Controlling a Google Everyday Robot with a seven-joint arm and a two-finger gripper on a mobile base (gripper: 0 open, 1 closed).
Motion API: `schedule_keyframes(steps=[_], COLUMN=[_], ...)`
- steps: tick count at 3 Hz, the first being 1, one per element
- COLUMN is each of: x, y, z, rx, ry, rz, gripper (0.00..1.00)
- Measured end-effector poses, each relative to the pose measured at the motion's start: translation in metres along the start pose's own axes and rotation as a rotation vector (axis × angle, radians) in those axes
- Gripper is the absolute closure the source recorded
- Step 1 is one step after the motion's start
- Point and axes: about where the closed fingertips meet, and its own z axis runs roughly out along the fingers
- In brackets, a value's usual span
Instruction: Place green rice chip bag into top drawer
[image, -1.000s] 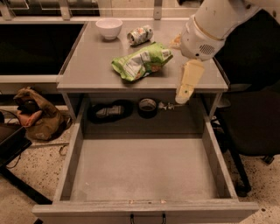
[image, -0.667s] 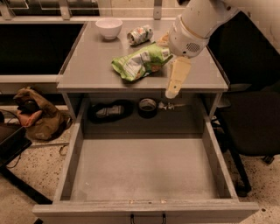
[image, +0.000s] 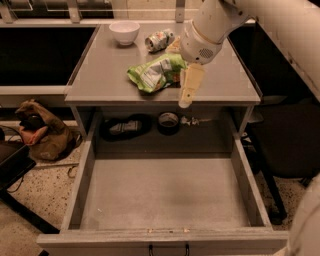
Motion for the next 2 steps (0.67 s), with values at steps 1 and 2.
schedule_keyframes(steps=[1, 2], x=[0.002, 0.007], y=[-0.024, -0.067], z=[0.021, 0.04], rx=[0.0, 0.042], ry=[-0.014, 0.038], rz=[-0.043, -0.094], gripper=[0.0, 0.0])
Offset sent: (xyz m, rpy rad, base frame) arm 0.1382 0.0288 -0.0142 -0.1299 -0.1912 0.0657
